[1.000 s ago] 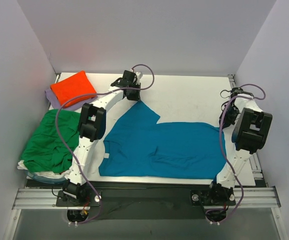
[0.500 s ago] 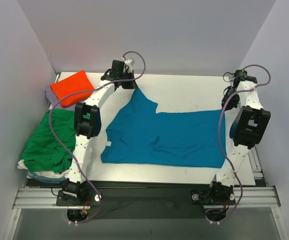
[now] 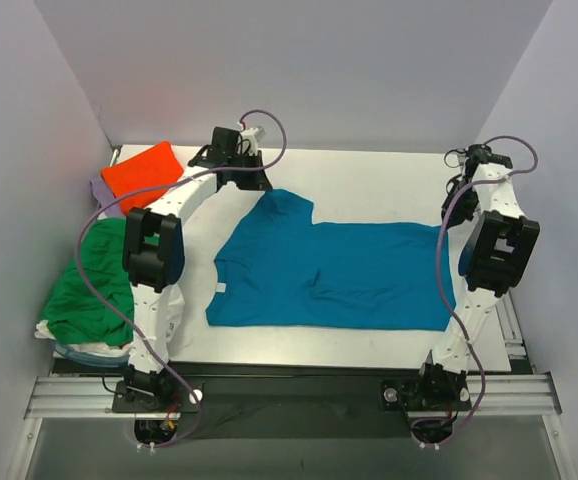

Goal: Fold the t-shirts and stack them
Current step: Grap the side of the flattened tshirt furthest away from the robot with both arms, then fold the other side of the tshirt into a rectangle

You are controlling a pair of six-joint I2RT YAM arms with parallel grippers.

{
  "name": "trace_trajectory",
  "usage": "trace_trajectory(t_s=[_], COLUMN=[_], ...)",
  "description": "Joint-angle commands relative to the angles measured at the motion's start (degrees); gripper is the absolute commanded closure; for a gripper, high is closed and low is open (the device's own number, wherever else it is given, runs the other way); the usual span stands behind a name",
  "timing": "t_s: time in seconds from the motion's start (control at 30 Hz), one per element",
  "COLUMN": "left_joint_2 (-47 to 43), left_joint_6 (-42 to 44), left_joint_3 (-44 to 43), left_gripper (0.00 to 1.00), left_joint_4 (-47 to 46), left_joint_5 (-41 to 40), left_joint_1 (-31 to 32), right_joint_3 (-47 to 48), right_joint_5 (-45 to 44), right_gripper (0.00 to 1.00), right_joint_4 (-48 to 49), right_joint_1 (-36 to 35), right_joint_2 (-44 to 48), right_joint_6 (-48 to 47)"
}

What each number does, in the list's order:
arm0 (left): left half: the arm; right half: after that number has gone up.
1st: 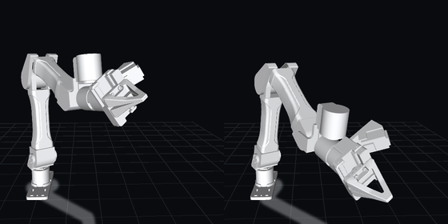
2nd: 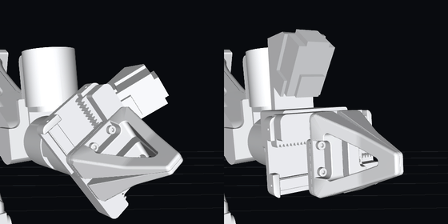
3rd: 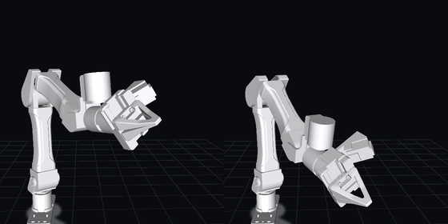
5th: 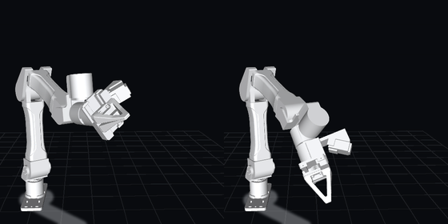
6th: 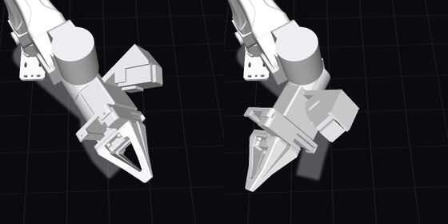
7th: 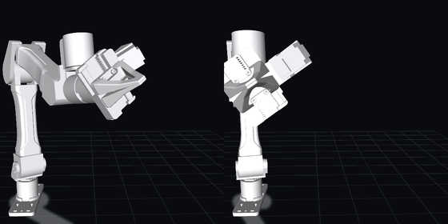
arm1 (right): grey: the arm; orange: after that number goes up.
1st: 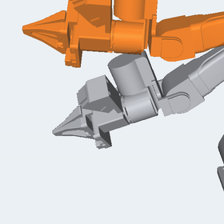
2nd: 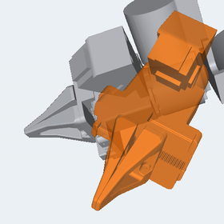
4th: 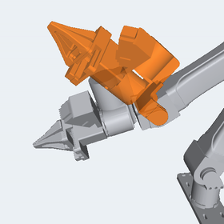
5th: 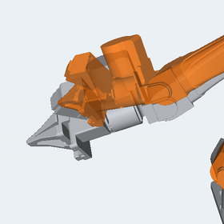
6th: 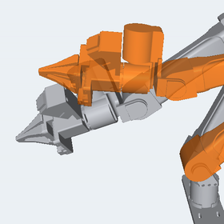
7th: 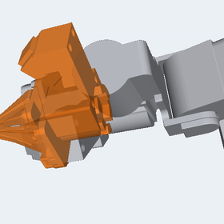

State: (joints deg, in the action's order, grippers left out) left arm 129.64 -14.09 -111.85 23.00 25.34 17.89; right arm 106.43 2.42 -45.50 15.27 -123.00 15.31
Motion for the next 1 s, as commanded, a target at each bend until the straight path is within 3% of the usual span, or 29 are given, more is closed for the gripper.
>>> trace_trajectory(t_s=[0.0,0.27,0.5,0.97], left_joint_2=[-11.75,-24.43,-35.84,-53.08], left_joint_6=[2.22,2.05,2.84,0.64], left_joint_3=[7.07,26.57,38.26,50.85], left_gripper=[1.0,1.0,1.0,1.0], left_joint_4=[-4.71,-7.18,-6.04,-1.74], left_joint_5=[1.82,-0.2,-5.82,-13.48], left_joint_1=[0.74,2.32,4.96,8.83], right_joint_3=[-4.2,-13.7,-20.99,-31.81], right_joint_5=[-0.31,-0.3,-0.83,-2.24], right_gripper=[1.0,1.0,1.0,1.0], right_joint_4=[-1.88,0.84,2.43,5.06], right_joint_1=[-0.06,0.2,0.73,1.7], right_joint_2=[5.75,13.31,19.19,28.78], right_joint_6=[-0.19,-0.63,-1.51,-1.6])
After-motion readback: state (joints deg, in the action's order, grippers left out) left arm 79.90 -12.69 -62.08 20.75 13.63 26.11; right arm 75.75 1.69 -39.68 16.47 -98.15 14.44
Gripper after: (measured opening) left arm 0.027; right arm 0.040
